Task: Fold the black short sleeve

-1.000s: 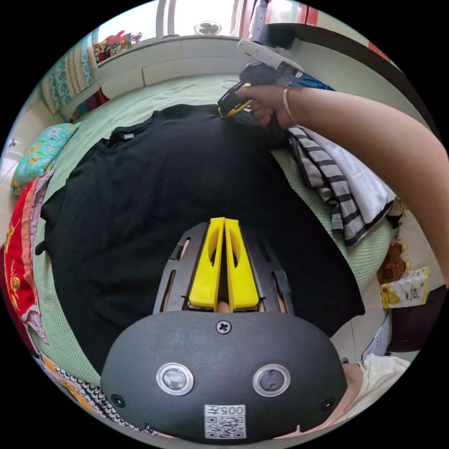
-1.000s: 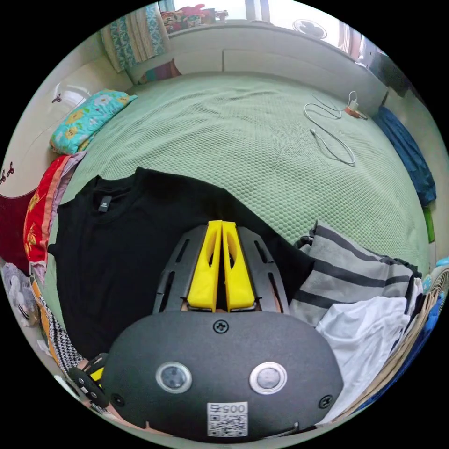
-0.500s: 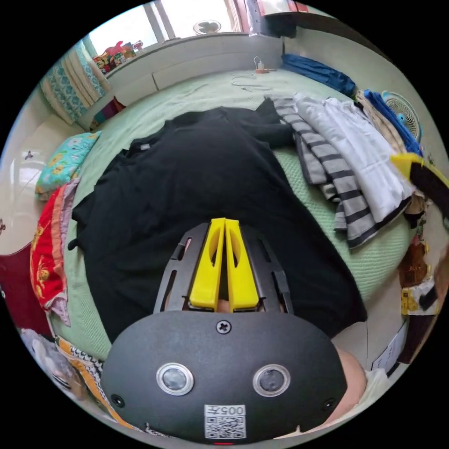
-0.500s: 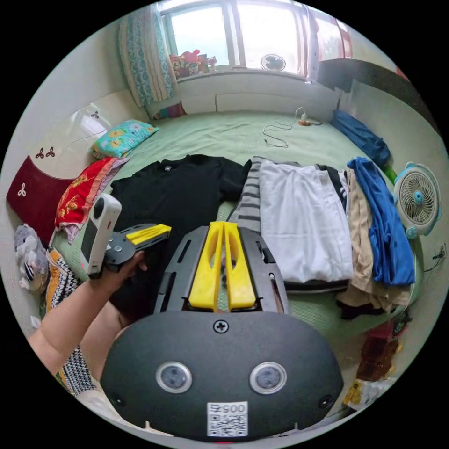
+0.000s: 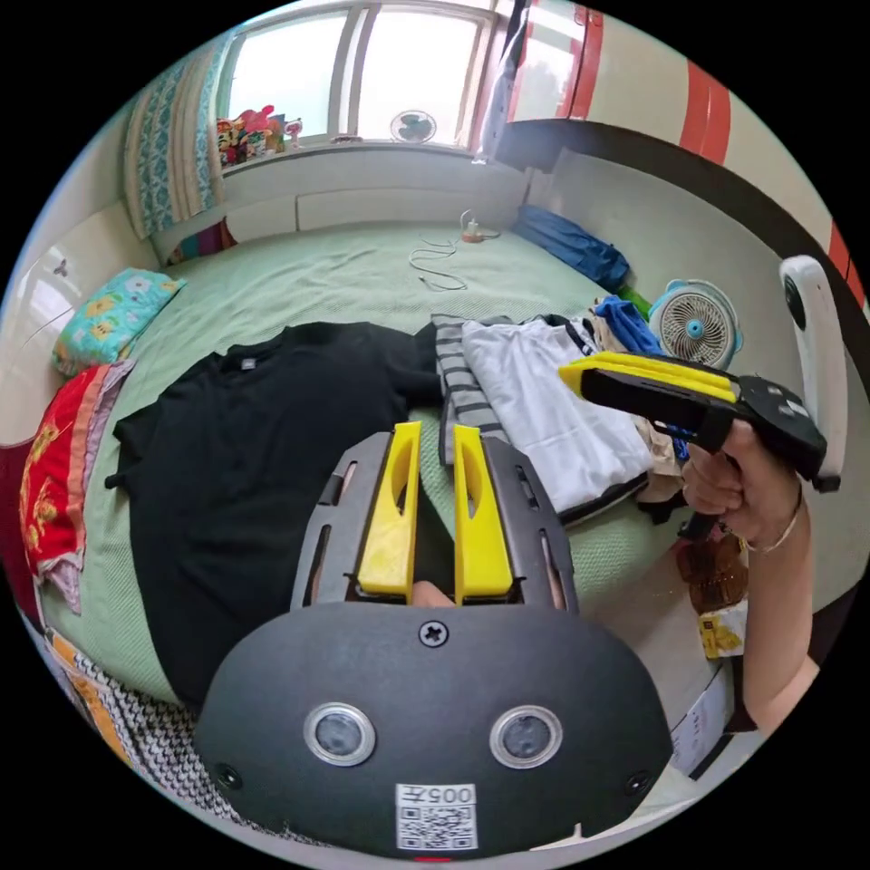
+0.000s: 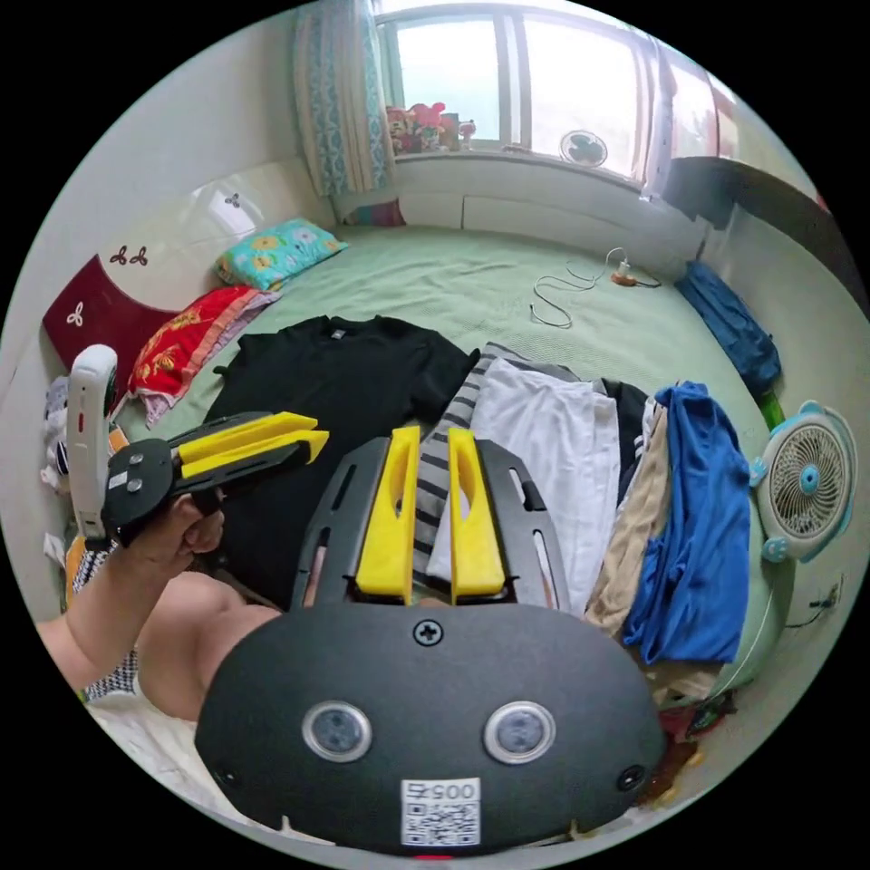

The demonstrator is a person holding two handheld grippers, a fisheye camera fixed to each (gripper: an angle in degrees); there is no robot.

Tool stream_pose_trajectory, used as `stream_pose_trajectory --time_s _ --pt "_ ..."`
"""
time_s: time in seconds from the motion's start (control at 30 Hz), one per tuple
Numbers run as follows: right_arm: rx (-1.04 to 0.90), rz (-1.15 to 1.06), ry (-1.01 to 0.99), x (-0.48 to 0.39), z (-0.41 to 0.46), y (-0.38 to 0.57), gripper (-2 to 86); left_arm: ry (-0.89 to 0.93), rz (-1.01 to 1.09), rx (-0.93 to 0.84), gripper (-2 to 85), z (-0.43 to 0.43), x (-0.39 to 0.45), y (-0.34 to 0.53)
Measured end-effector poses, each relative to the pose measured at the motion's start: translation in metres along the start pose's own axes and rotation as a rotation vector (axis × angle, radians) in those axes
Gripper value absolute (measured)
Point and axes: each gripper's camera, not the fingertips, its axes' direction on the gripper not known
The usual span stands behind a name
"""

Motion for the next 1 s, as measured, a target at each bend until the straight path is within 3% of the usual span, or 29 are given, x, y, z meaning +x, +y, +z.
stream_pose_trajectory --time_s 0.13,0.37,0.57,0.73,0.87,1.0 --pt "0.003 -0.108 0.003 0.016 0.037 -0.053 10.1 0.105 -0.001 0.055 11.5 0.048 -0.020 -0.038" --pt "-0.178 -0.236 -0.038 0.034 0.140 -0.178 9.7 0.026 0.029 0.022 15.1 0.098 -0.044 -0.065" --pt "-0.307 -0.245 -0.053 0.038 0.209 -0.221 7.6 0.204 -0.064 -0.049 15.6 0.141 -0.082 -0.066" --pt "-0.292 -0.249 0.072 0.037 0.223 -0.240 1.4 0.217 -0.066 -0.071 14.9 0.164 -0.093 -0.069" --pt "-0.249 -0.212 0.021 0.042 0.208 -0.267 -0.8 0.160 -0.004 -0.092 15.5 0.179 -0.086 -0.072" --pt "-0.264 -0.209 0.023 0.046 0.207 -0.285 -0.6 0.210 -0.083 -0.076 15.0 0.199 -0.104 -0.072"
